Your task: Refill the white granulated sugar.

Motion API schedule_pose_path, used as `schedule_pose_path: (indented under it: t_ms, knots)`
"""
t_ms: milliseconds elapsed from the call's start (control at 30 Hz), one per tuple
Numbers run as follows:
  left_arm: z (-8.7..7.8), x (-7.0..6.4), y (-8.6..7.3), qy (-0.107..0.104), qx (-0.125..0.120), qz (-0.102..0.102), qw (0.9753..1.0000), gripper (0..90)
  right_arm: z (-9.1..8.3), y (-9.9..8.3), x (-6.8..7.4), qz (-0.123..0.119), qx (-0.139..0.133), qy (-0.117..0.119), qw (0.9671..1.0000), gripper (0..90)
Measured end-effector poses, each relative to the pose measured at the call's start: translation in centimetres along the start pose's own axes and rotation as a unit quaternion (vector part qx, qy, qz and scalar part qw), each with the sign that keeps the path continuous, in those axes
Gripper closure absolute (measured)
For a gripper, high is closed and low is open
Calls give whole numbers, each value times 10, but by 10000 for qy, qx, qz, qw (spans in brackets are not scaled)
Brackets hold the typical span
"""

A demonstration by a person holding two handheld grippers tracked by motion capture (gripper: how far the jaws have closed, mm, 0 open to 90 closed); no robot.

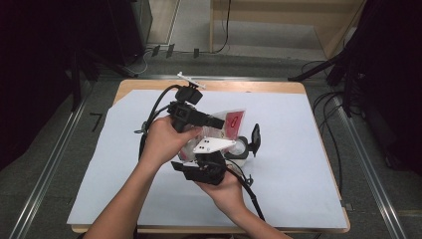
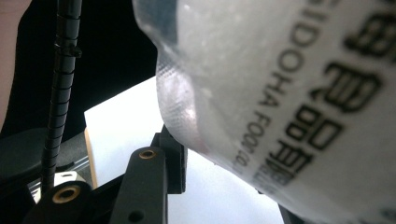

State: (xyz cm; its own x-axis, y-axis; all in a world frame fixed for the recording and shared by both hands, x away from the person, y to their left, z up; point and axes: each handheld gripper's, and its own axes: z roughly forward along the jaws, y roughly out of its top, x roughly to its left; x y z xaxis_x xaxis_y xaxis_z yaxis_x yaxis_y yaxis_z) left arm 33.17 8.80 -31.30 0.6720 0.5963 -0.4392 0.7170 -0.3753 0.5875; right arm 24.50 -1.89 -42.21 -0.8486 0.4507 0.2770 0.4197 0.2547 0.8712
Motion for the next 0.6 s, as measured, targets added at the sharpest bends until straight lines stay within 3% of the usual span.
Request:
schedule_pose_path:
  t_ms: [600]
  knots:
    - [6, 1, 5, 76, 101, 7, 9999, 752, 0, -2, -6, 262, -86, 66, 9996, 643]
